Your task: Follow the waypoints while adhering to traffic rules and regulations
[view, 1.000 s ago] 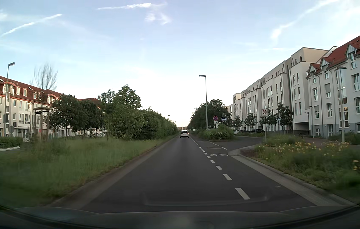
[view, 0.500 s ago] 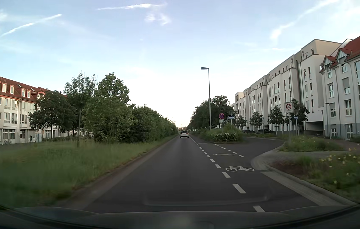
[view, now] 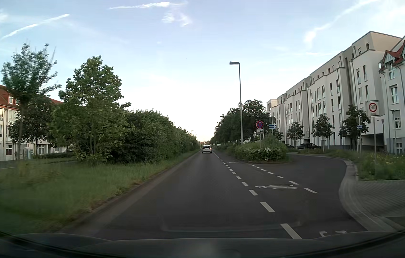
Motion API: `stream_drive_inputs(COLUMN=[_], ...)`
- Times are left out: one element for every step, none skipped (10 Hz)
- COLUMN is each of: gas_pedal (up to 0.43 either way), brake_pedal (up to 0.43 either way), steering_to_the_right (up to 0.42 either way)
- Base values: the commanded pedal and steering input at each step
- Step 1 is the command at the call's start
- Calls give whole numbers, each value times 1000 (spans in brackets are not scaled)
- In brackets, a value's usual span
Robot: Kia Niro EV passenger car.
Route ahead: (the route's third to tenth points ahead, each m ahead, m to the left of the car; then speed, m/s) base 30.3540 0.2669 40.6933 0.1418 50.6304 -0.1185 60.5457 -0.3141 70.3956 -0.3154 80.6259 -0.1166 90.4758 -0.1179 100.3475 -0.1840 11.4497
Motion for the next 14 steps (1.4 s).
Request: stream_drive_inputs(gas_pedal=[110, 110, 110, 110, 110, 110, 110, 110, 110, 110, 110, 110, 110, 110], brake_pedal=[0, 0, 0, 0, 0, 0, 0, 0, 0, 0, 0, 0, 0, 0], steering_to_the_right=[2, 2, 2, 2, 2, 2, 2, 0, 0, 0, 0, 0, 0, 0])
